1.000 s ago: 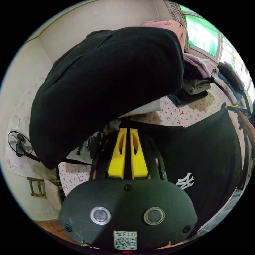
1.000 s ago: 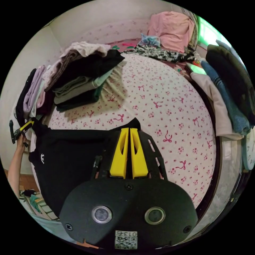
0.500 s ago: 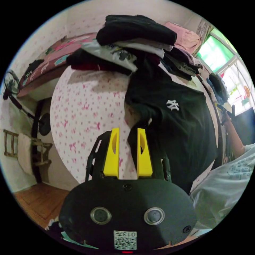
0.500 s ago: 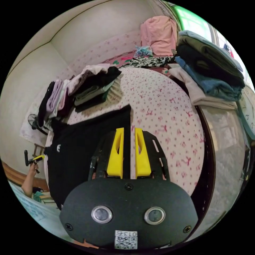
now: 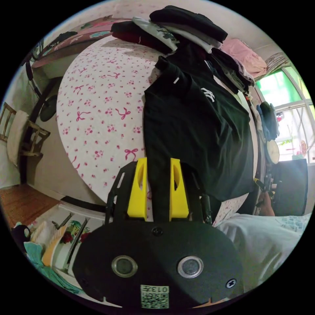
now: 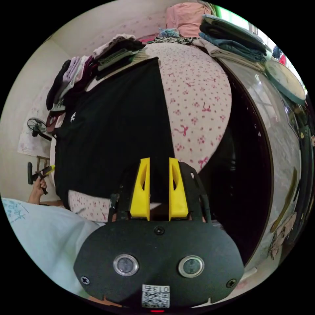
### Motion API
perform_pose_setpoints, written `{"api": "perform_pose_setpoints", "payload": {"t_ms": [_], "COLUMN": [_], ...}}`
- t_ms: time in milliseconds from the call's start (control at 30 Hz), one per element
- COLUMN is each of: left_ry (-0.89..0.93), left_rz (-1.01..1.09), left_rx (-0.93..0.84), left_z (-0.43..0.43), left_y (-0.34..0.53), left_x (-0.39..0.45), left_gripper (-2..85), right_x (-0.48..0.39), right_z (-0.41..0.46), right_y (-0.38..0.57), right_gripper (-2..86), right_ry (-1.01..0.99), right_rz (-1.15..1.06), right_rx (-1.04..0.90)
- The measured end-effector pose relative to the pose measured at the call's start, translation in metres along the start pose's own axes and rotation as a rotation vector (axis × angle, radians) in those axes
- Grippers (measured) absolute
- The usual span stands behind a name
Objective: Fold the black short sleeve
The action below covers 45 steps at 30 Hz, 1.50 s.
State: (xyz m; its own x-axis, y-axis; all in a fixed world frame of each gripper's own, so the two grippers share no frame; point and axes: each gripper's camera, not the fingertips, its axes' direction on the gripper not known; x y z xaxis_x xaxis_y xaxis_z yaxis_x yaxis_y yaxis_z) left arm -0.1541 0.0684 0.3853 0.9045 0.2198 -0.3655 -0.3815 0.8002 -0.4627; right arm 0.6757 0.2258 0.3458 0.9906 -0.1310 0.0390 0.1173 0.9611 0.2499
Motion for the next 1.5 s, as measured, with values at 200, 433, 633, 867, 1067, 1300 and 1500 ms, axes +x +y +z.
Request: {"api": "perform_pose_setpoints", "payload": {"t_ms": [200,433,633,867,1067,1300,1500], "left_ry": [-0.110,-0.050,0.033,0.125,0.060,-0.022,0.318], "left_rz": [0.001,0.070,-0.047,-0.004,0.072,-0.053,-0.105], "left_rx": [0.033,0.097,0.015,0.127,0.013,-0.062,-0.069], "left_z": [0.015,-0.011,0.036,0.028,0.041,0.075,0.084], "left_y": [0.018,0.056,0.089,0.133,0.178,0.193,0.200], "left_x": [-0.012,-0.025,-0.081,-0.099,-0.092,-0.107,-0.150], "left_gripper": [1.6,0.4,0.8,4.8,12.8,17.5,7.4], "right_x": [-0.017,-0.031,-0.012,0.001,0.020,0.031,0.031], "right_z": [0.002,-0.009,-0.024,-0.039,-0.053,-0.046,-0.043], "right_y": [0.053,0.085,0.121,0.158,0.201,0.222,0.231], "right_gripper": [7.6,1.9,1.3,4.8,8.7,8.3,4.2], "right_ry": [0.147,0.209,0.122,0.129,0.062,0.028,0.043], "right_rz": [-0.076,-0.191,-0.154,-0.176,-0.096,-0.078,-0.094], "right_rx": [-0.016,-0.047,-0.025,0.010,0.070,0.032,0.010]}}
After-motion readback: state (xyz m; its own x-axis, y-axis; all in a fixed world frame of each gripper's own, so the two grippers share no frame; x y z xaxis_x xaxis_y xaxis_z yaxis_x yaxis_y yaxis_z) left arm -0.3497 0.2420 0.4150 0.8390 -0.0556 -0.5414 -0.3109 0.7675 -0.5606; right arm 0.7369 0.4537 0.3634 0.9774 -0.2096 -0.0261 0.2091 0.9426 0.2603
